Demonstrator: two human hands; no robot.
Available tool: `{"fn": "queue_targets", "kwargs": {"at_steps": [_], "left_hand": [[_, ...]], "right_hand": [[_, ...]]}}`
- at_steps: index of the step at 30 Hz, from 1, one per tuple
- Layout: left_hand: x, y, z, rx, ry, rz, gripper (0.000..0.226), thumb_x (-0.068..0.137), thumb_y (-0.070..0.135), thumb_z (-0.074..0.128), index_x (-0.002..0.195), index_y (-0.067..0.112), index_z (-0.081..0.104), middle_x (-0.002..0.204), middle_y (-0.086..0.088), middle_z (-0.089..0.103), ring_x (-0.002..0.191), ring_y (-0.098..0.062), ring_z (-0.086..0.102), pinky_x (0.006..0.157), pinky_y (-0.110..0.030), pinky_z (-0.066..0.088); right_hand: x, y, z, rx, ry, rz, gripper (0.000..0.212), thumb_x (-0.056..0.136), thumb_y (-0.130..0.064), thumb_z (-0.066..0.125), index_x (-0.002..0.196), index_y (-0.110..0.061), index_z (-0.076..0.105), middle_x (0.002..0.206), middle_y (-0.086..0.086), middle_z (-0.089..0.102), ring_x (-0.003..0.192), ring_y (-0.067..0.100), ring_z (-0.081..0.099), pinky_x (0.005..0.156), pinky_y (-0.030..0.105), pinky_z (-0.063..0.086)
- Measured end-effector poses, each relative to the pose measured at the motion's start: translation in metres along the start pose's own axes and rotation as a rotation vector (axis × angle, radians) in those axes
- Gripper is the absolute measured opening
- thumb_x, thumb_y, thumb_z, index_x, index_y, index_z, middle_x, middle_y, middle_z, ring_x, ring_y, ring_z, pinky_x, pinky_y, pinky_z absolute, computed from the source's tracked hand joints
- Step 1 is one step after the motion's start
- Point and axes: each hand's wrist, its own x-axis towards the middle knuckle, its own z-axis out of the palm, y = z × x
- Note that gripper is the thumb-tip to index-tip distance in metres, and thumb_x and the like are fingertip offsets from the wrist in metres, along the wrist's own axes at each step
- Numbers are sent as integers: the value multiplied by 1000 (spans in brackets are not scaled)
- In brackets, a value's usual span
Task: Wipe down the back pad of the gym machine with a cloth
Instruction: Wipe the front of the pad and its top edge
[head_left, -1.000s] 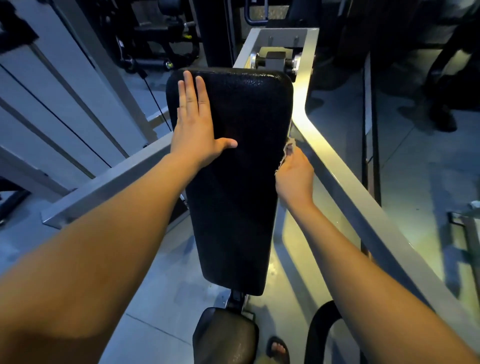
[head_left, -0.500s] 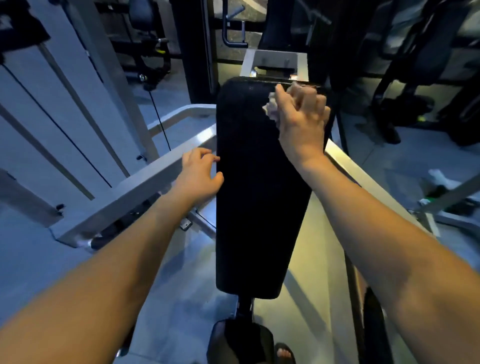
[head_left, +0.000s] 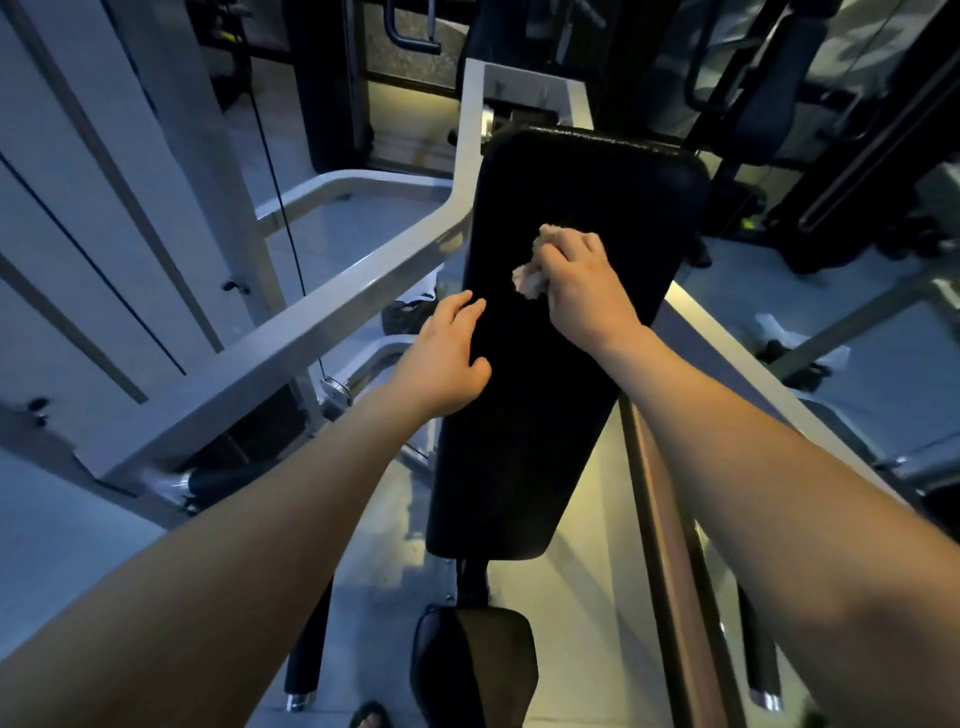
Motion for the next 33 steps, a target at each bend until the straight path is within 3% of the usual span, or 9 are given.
{"fn": "queue_targets", "kwargs": {"at_steps": [7,9,11,13,15,18,22,28,33], "left_hand": [[25,19,-9,114,-140,-22,80,97,25,53,163,13,8,168,11,-14,144,-23,35,90,-29,41],[22,17,-11,145,-150,-50,74,97,25,52,161,10,19,169,6,-6,148,-22,30,100,-30,41],[12,15,-14,158,-146,-113,57,96,26,51,149,6,44,162,-8,24,142,-27,38,106,-35,39],[-4,12,-18,149,-153,-195,38,95,28,49,120,3,62,131,-18,51,118,-34,52,93,-35,42],[-24,11,-21,142,-157,-274,36,100,28,51,125,6,64,129,-14,61,116,-31,58,91,-32,42],[-54,10,-24,130,-115,-343,32,100,26,52,126,14,65,122,-9,69,109,-26,65,94,-36,52],[-89,10,-15,31,3,-400,26,97,23,55,120,19,67,111,-1,72,97,-19,68,86,-35,55],[-123,15,-7,-248,37,-378,50,95,32,67,142,26,49,127,5,60,112,-10,62,86,-21,50],[-140,6,-14,-352,1,-299,38,91,34,74,126,29,59,110,6,69,96,-10,69,84,-26,56]], "right_hand": [[50,2,-46,133,340,261,22,95,-4,56,115,-3,66,134,19,56,118,40,52,99,36,43],[44,-4,-21,168,287,218,15,95,-8,60,107,-3,68,133,16,59,126,38,52,105,37,45],[15,-13,10,190,187,117,15,93,-10,61,105,-3,69,128,15,60,126,40,54,102,44,49],[-20,-21,38,197,18,65,23,91,-5,62,113,-1,68,132,16,58,128,43,51,101,48,51],[-42,-25,53,264,-137,108,29,93,-2,60,121,-6,66,142,16,52,131,42,47,107,48,47],[-55,-38,46,500,-248,173,18,96,-13,53,99,-29,60,113,4,58,111,33,55,106,44,48],[-75,-62,10,907,-296,367,13,95,-15,60,95,-27,63,88,-4,67,76,9,57,67,18,45],[-107,-103,-7,1214,-350,483,19,97,-9,55,100,-27,60,100,2,74,96,23,71,86,41,56],[-108,-139,-13,1429,-347,586,19,100,-14,56,111,-24,69,109,3,76,105,23,73,91,46,61]]}}
